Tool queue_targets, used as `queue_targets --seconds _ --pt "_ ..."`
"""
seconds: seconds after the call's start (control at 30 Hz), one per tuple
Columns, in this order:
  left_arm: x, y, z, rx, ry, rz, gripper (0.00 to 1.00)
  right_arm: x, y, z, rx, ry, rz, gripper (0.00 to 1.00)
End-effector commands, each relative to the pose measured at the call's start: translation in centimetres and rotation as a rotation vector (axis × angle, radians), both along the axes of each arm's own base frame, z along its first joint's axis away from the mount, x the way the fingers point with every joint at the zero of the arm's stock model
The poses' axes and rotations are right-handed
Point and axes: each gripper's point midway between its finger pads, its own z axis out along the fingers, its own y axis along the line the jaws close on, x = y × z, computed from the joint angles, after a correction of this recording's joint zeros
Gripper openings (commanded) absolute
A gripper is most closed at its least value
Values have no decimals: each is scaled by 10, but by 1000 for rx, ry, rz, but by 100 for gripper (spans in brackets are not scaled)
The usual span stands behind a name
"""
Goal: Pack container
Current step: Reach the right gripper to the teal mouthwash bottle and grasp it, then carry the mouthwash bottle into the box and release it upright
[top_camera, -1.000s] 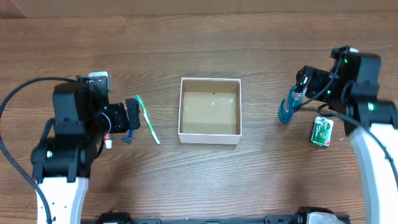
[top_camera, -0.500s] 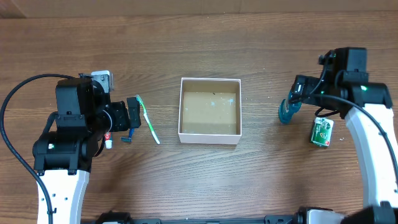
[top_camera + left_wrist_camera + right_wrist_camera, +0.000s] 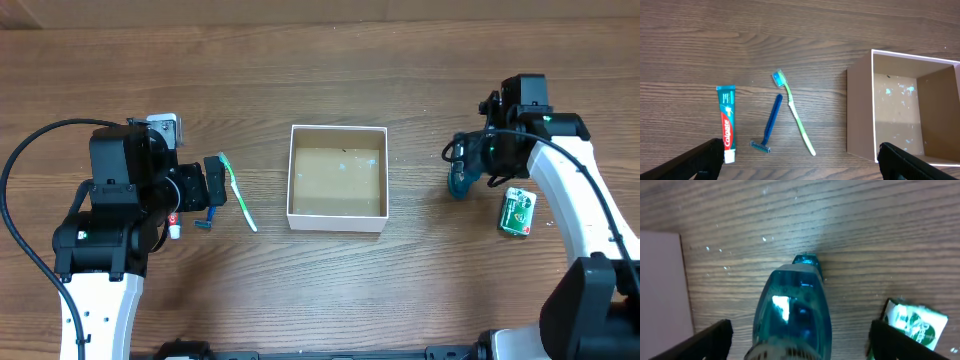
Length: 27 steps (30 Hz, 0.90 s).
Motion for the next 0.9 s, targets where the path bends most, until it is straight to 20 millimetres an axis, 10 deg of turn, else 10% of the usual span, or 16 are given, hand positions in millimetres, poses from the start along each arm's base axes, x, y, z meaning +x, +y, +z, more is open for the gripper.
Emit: queue_targets --seconds 0.0,0.73,0.87 --pt "3 -4 13 -16 -32 -8 100 8 1 8 4 -33 5 76" --pt "0 -4 10 -16 -17 -8 100 10 2 10 5 -42 3 22" --pt "0 -4 10 -16 -16 -7 100 15 12 43 16 -92 -5 4"
